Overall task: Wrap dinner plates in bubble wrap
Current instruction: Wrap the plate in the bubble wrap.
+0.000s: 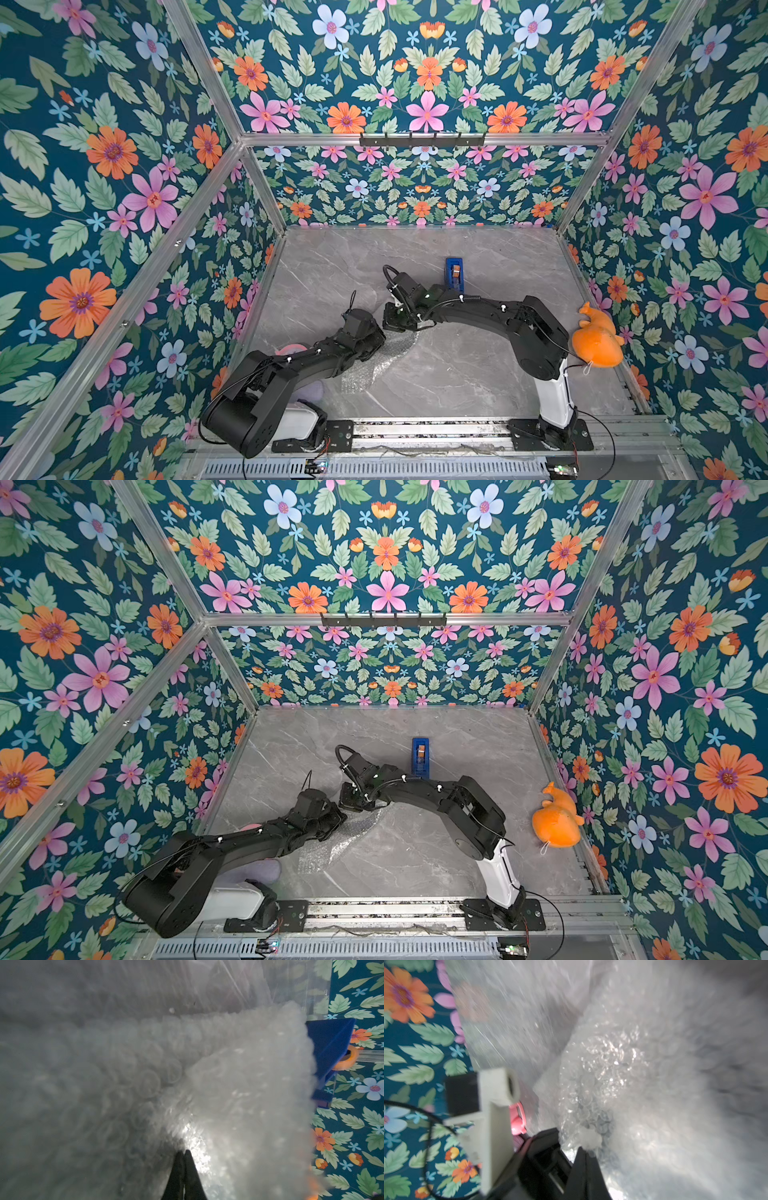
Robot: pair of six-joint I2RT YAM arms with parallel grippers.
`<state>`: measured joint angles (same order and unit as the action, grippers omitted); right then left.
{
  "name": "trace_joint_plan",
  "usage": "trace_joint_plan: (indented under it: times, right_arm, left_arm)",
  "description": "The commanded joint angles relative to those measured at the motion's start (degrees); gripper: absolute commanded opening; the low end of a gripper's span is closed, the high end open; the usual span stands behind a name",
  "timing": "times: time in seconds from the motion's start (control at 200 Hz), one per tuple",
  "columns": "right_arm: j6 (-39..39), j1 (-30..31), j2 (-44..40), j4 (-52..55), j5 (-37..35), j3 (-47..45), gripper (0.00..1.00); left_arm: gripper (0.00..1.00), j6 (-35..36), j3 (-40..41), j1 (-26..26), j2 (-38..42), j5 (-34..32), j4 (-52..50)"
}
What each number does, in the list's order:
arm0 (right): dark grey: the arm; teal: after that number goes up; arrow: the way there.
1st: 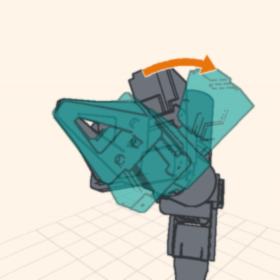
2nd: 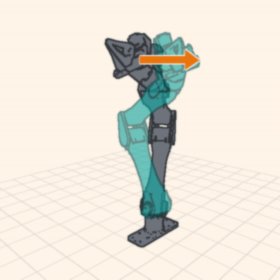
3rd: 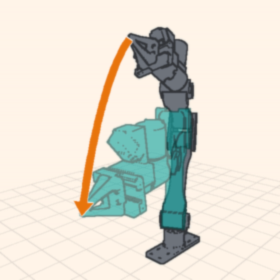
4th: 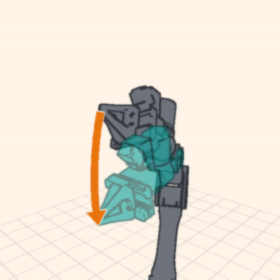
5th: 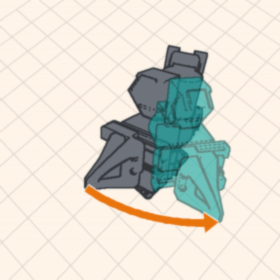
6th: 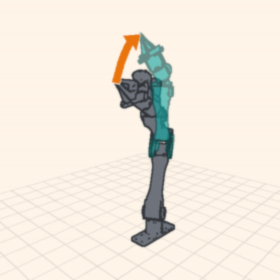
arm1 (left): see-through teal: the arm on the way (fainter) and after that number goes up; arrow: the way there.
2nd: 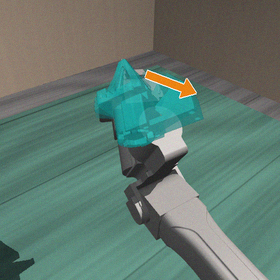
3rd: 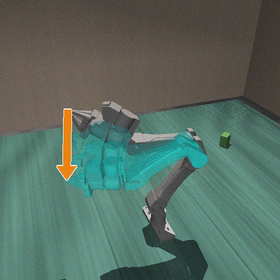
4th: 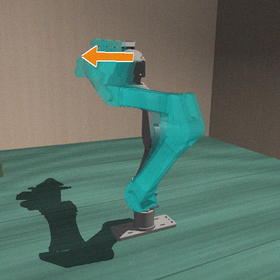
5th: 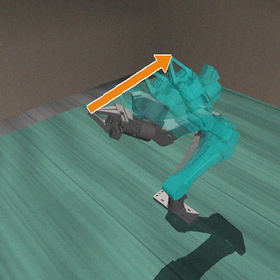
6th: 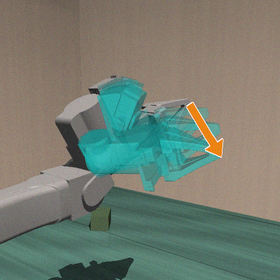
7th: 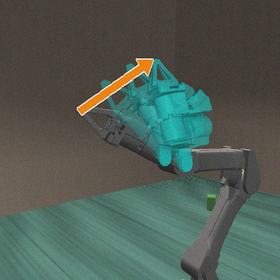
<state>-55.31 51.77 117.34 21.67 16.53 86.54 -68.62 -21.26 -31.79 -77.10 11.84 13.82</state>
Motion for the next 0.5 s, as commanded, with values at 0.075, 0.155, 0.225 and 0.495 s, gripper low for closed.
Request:
trace_joint_plan:
  times: [0.075, 0.155, 0.225, 0.495]
  right_arm:
    - [-2.7, 0.0, 2.2, -0.6, 1.3, -2.8, 0.0]
    - [-2.9, -0.1, 4.0, -0.9, 2.6, -2.6, 0.0]
    - [-3.0, 0.0, 5.3, -0.3, 3.2, -2.5, 0.0]
    - [-3.4, -0.3, 4.5, 1.9, 1.3, -3.3, 0.0]
  left_arm:
    - [0.0, -1.9, 1.7, 0.0, 1.7, 0.8, -0.7]
    - [0.0, -1.9, 1.8, 0.0, 2.3, 0.7, -0.6]
    - [0.0, -1.7, 1.3, 0.0, 2.7, 0.9, -0.7]
    - [0.03, 1.9, -12.4, 0.2, 5.1, -2.9, -13.5]
